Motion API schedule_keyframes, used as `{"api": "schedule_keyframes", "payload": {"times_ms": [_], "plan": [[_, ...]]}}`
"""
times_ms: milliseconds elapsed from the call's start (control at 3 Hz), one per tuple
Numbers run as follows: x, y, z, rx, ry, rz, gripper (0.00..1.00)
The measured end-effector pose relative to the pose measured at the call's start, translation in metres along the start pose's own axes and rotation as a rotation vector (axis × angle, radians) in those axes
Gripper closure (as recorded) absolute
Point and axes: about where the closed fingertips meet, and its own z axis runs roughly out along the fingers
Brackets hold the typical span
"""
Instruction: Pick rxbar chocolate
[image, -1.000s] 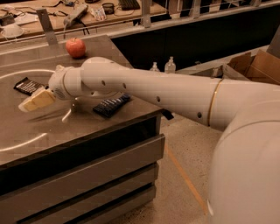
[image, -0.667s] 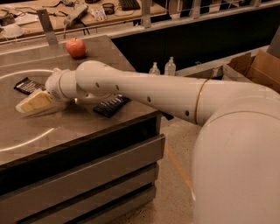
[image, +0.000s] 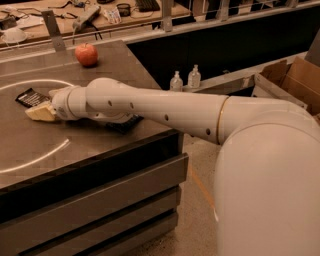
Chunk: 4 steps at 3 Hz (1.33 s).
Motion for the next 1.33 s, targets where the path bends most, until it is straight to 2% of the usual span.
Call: {"api": "schedule_keyframes", "payload": {"times_ms": [333, 667, 1000, 1333], "plan": [[-0.001, -0.001, 0.001, -0.004, 0.006, 0.002, 0.7], [-0.026, -0.014, -0.019, 0.038, -0.007, -0.043, 0.99], [-0.051, -0.028, -0.052, 0.089, -0.063, -0.12, 1.0], [-0.066, -0.033, -0.091, 0.119, -0.073, -0.232, 1.0]]}}
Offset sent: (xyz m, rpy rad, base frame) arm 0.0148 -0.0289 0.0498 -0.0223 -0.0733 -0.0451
